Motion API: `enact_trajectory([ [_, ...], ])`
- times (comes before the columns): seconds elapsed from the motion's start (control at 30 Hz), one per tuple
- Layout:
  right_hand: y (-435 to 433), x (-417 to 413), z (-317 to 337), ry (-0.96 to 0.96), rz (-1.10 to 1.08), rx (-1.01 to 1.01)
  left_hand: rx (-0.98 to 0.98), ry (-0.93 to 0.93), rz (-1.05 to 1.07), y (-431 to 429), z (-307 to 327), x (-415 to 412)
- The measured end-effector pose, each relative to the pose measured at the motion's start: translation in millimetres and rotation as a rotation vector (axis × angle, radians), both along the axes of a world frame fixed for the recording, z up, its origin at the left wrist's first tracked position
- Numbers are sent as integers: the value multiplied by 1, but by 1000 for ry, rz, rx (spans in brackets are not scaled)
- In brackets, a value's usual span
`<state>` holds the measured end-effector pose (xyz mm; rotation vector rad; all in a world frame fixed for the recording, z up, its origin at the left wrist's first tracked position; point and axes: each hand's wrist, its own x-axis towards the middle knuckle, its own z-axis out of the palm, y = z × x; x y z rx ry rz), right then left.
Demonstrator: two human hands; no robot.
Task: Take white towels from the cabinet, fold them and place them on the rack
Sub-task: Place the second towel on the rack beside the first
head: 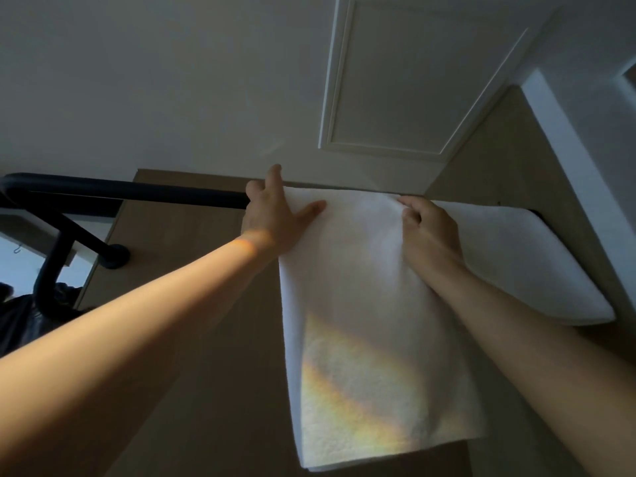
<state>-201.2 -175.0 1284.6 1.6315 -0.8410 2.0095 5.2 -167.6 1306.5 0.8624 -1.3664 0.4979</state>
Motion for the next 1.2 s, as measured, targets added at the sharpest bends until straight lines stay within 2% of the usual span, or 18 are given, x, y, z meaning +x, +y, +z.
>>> enact_trajectory([
  [0.1,2,-1,4,11,-30,19,-141,76,-154,8,-34,5],
  [0.17,3,-1,7,17,-38,27,-35,99,-217,10,-56,11],
  [0.27,3,-2,10,20,-40,29,273,172,-442,10,-69,15],
  [0.37,2,-2,13,15,-52,23,263,229,-584,15,-62,11],
  [0.53,2,1,23,-37,-70,-46,51,281,-448,13,-33,12],
  [0.63,5,6,41,-88,-124,-84,-75,232,-364,10,-12,11],
  [0.73,6,9,62,-105,-219,-49,-177,174,-186,8,11,11],
  [0.87,-1,11,73,-38,-316,79,-164,112,54,-1,23,10],
  [0.97,0,10,71,31,-383,94,-144,62,210,-5,22,8],
  [1.1,9,6,57,200,-382,150,-86,-11,276,-2,26,9],
  [1.2,13,-1,38,256,-257,189,-65,-21,288,-1,27,9],
])
